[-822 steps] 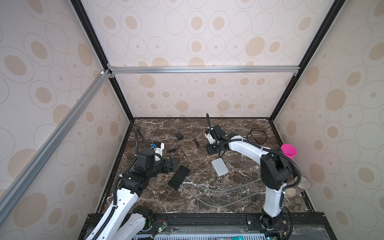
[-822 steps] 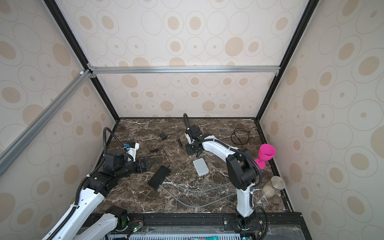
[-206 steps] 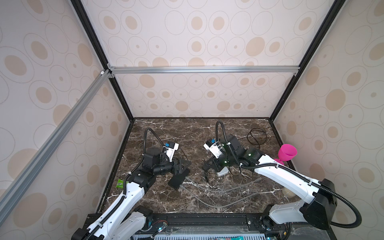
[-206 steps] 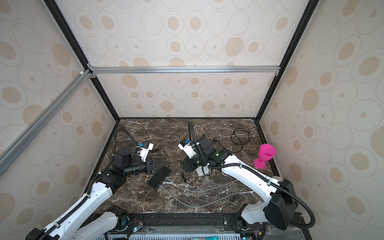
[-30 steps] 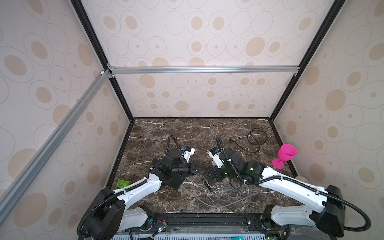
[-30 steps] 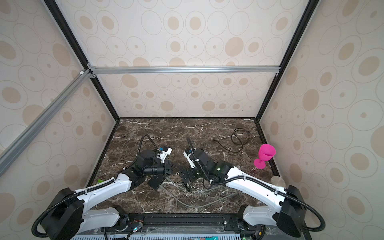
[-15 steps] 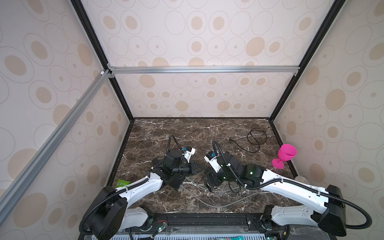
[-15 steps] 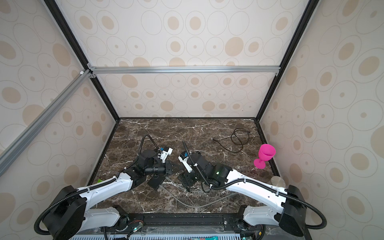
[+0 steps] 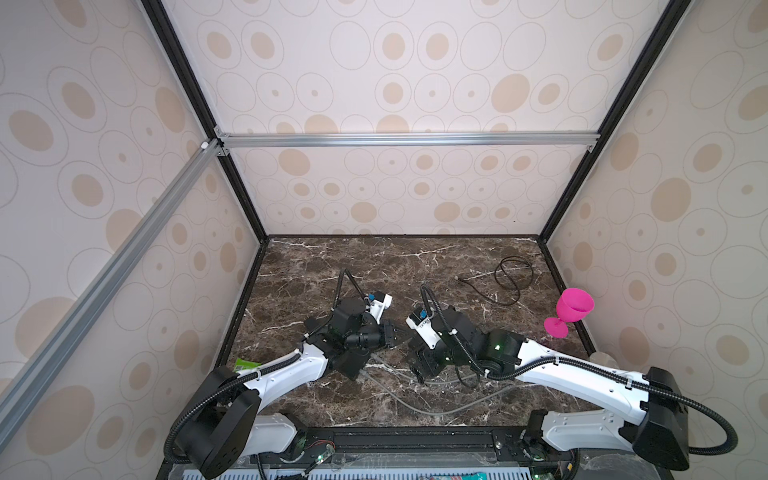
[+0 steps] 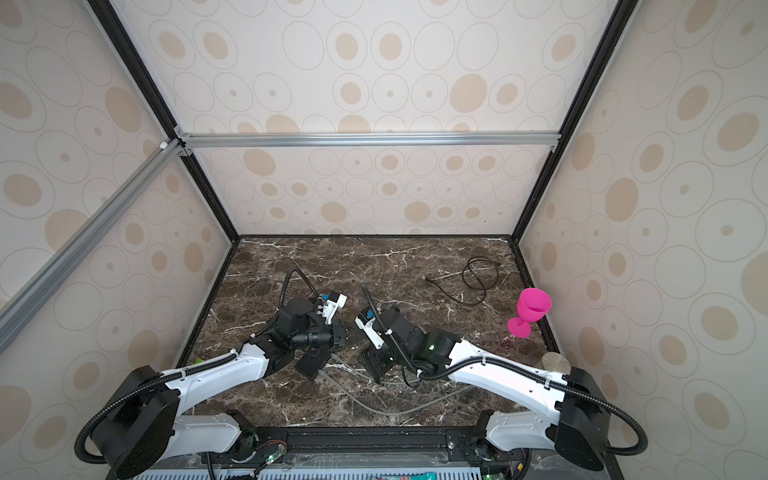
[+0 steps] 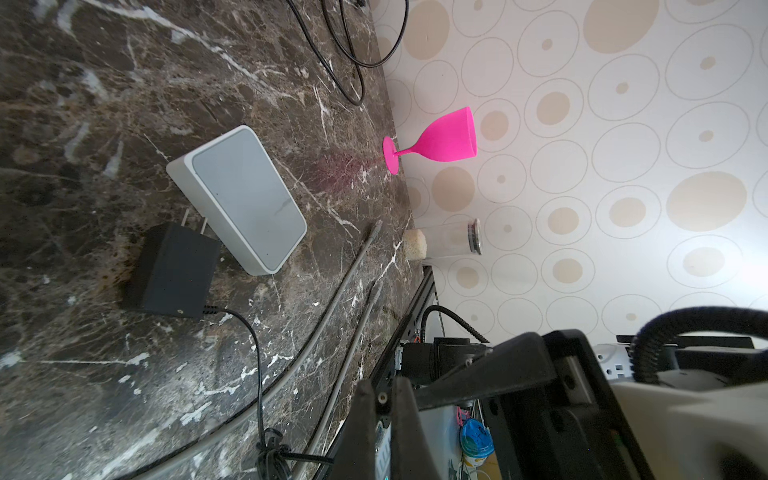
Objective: Insert the plug into the switch port
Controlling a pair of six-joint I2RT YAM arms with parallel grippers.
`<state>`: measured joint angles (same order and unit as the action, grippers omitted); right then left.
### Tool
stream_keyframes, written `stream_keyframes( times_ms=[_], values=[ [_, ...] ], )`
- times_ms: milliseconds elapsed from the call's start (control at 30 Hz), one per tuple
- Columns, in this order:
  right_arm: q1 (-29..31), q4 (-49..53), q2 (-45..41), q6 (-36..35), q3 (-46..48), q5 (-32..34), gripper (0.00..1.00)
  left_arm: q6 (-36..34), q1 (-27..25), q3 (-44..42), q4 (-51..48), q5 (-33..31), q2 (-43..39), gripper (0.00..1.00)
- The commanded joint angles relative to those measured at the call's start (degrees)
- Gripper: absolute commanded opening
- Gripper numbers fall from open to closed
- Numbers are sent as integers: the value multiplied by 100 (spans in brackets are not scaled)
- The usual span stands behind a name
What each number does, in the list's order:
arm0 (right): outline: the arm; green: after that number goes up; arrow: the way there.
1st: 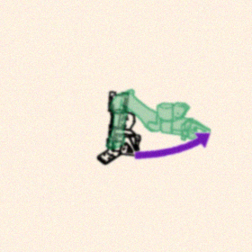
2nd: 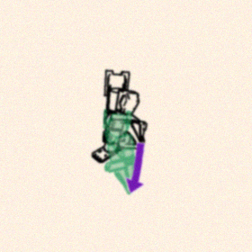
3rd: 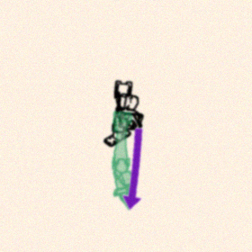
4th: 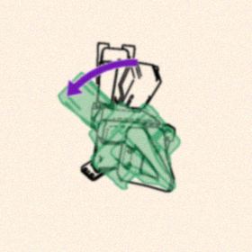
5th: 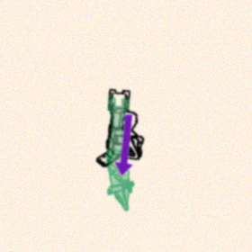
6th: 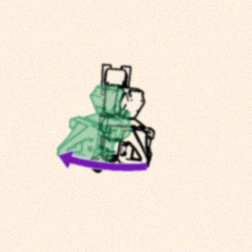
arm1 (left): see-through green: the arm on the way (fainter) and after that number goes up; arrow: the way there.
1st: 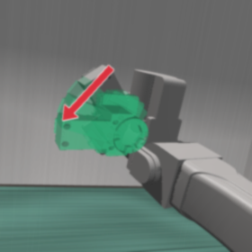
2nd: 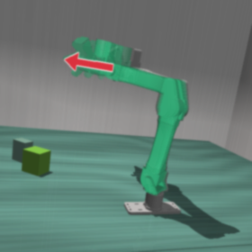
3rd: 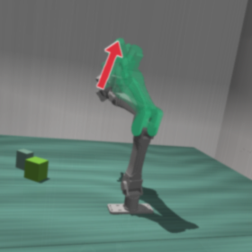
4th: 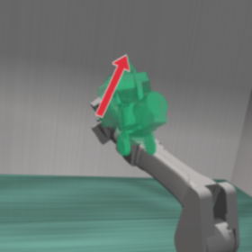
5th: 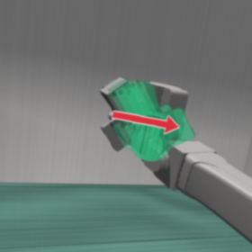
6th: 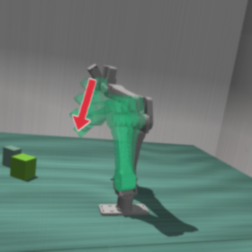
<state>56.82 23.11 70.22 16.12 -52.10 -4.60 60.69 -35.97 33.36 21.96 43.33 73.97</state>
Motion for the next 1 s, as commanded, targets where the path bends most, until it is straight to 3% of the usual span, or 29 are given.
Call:
stream_keyframes(
  times_ms=[0,33,167,200,233,433,467,600,633,967],
  values=[
    [-132,-256,-329,-237,250,-496,48,58,-18,188,119,97,-41,0],
    [-196,-332,-422,-278,352,-558,48,57,-24,183,123,88,-49,0],
    [-543,-544,-680,-279,628,-894,69,49,-22,163,94,96,-103,0],
    [-589,-546,-738,-270,646,-920,88,45,-20,147,91,96,-122,0],
    [-608,-540,-761,-255,641,-958,100,48,-21,131,98,101,-127,0],
    [-767,-647,-866,32,662,-1067,100,79,-22,135,204,132,-86,0],
    [-822,-776,-868,122,710,-1198,94,92,-18,122,222,141,-99,0],
    [-894,-1034,-795,204,804,-1393,46,84,-24,86,207,149,-140,0],
    [-915,-1094,-785,220,819,-1430,42,71,-24,87,209,149,-151,0],
    [-1231,-990,-359,50,524,-1367,42,127,-16,51,314,184,-153,0]
  ],
)
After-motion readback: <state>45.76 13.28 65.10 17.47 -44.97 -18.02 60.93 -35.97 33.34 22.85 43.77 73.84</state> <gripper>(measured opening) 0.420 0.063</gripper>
